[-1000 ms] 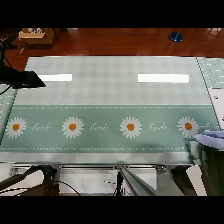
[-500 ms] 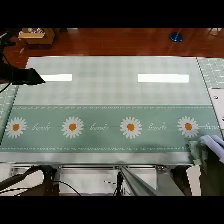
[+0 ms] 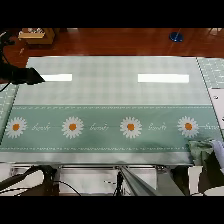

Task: Fold the shirts.

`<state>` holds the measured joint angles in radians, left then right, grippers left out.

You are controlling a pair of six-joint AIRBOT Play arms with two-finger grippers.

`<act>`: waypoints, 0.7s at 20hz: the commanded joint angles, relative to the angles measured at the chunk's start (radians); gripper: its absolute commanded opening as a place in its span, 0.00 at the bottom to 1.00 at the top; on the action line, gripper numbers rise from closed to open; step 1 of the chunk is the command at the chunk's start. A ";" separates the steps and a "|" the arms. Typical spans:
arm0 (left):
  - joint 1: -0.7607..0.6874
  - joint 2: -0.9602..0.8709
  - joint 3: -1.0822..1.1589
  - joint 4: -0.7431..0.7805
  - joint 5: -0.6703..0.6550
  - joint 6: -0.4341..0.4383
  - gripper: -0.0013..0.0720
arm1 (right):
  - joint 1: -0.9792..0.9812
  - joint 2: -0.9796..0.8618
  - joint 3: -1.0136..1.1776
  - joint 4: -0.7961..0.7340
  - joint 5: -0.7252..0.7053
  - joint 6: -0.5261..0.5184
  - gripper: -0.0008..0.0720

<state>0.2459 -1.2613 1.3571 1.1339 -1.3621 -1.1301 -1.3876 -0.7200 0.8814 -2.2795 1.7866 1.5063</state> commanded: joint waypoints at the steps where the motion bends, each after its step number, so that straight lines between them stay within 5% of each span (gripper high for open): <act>1: 0.001 0.000 0.000 0.000 0.002 0.000 0.85 | -0.032 0.001 -0.013 -0.008 -0.071 -0.045 0.04; 8: 0.001 0.000 0.004 0.000 0.019 0.000 0.85 | -0.032 0.001 -0.073 -0.014 -0.127 -0.117 0.04; 9: 0.001 0.000 0.004 0.000 0.020 0.000 0.85 | -0.032 0.001 -0.095 -0.010 -0.128 -0.124 0.15; 11: 0.001 0.000 0.004 0.000 0.021 0.000 0.85 | -0.032 0.001 -0.120 0.010 -0.109 -0.124 0.75; 14: 0.001 0.000 0.004 0.000 0.028 0.000 0.85 | -0.032 0.001 -0.121 -0.018 -0.150 -0.130 0.82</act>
<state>0.2459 -1.2617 1.3602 1.1336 -1.3411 -1.1301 -1.4185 -0.7197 0.7746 -2.2822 1.6661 1.3869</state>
